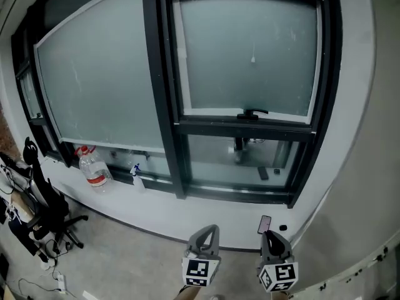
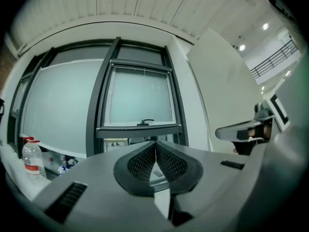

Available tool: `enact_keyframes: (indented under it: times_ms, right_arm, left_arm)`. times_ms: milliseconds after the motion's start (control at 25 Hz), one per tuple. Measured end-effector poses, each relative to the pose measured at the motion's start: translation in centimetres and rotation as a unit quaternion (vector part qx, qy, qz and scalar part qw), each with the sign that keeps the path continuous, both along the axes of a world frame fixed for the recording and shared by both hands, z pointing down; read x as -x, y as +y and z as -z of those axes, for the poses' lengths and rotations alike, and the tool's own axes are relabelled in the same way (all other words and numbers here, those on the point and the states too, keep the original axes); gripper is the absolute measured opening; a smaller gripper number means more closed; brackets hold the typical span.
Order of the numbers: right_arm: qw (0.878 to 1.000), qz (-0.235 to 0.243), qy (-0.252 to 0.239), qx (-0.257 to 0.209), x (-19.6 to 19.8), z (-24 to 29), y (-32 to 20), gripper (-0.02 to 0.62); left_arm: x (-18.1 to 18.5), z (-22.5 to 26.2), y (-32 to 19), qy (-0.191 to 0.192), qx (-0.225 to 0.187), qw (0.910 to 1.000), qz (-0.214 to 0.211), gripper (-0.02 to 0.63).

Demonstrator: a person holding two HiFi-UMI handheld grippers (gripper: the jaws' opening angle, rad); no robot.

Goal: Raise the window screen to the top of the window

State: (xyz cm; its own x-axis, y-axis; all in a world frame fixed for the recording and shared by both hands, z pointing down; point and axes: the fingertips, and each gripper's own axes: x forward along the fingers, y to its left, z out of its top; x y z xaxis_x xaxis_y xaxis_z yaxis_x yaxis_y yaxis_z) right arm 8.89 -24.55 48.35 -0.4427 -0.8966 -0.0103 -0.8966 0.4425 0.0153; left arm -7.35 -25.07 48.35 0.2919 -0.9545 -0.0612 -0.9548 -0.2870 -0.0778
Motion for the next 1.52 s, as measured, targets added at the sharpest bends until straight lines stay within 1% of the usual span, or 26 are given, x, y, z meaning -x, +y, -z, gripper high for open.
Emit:
enact_keyframes:
  times_ms: [120, 280, 360, 520, 640, 800, 920, 1040, 1160, 1240, 1400, 1520]
  right_arm:
    - [1.0, -0.005, -0.005, 0.0, -1.7, -0.1, 3.4, 0.037]
    - [1.0, -0.003, 0.01, -0.003, -3.9, -0.2, 7.8, 0.037]
    - [1.0, -0.002, 0.008, 0.0, -4.8, -0.1, 9.5, 0.037]
    - [1.0, -0.01, -0.002, -0.01, -5.7, 0.7, 12.4, 0.037]
    - [1.0, -0.018, -0.008, -0.014, -6.2, 1.1, 14.4, 0.037]
    - [0.999, -0.03, -0.008, -0.008, -6.3, 0.8, 17.4, 0.037]
    - [0.999, -0.035, -0.009, -0.009, -5.0, 0.9, 19.9, 0.037]
    - [0.999, -0.029, 0.002, -0.016, -2.1, 1.2, 23.4, 0.037]
    - [0.999, -0.018, 0.007, -0.031, 1.5, 1.7, 28.4, 0.037]
    - [0.999, -0.019, 0.012, -0.043, 3.7, 1.9, 32.4, 0.037]
    - [0.998, -0.035, 0.006, -0.047, 6.5, 2.3, 39.2, 0.037]
    - [0.997, -0.049, 0.004, -0.055, 7.3, 3.6, 43.0, 0.037]
  left_arm:
    - [-1.4, -0.6, 3.3, 0.003, 0.01, 0.9999, 0.0, 0.006]
    - [-3.5, -1.8, 7.8, -0.001, 0.027, 0.9996, 0.005, 0.006]
    - [-4.2, -1.5, 9.7, 0.0, 0.026, 0.9996, 0.007, 0.006]
    - [-4.2, -0.2, 12.9, -0.014, 0.009, 0.9998, 0.008, 0.006]
    - [-3.7, 0.2, 14.6, -0.012, 0.013, 0.9998, 0.009, 0.006]
    - [-3.0, 0.8, 17.6, -0.005, -0.004, 1.0, 0.006, 0.006]
    - [-1.1, 0.8, 21.0, 0.001, 0.0, 1.0, 0.009, 0.006]
    - [2.5, 0.7, 25.2, 0.016, -0.008, 0.9995, 0.026, 0.006]
    - [6.1, 0.3, 30.4, 0.027, -0.009, 0.9988, 0.04, 0.006]
    - [7.7, 0.1, 34.4, 0.029, -0.011, 0.9989, 0.037, 0.006]
    - [8.3, -0.6, 41.6, 0.044, 0.012, 0.9988, 0.019, 0.006]
    - [6.5, -0.8, 45.3, 0.044, 0.024, 0.9987, -0.011, 0.006]
